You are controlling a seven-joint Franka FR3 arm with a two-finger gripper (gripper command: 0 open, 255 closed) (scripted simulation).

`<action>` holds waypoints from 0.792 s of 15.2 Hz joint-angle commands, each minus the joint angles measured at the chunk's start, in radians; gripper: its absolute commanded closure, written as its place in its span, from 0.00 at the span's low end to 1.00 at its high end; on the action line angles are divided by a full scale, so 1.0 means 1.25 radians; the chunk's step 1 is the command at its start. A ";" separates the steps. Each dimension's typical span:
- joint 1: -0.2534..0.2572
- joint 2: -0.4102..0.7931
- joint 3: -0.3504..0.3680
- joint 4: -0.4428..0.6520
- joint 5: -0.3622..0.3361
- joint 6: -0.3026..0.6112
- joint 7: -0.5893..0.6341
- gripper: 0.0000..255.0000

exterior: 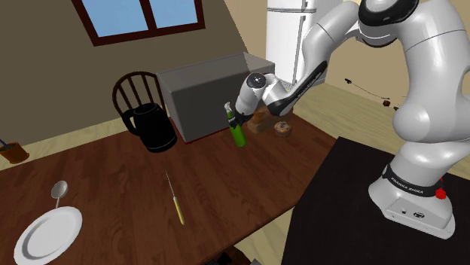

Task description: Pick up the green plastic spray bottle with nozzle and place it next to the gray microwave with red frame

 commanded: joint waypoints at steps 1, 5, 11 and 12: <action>0.002 0.005 -0.004 0.000 -0.003 -0.001 0.002 1.00; 0.002 0.005 -0.004 0.000 -0.004 -0.001 0.002 1.00; 0.002 0.005 -0.004 0.000 -0.004 -0.001 0.002 0.00; -0.014 -0.022 0.013 -0.023 0.015 0.000 -0.001 0.00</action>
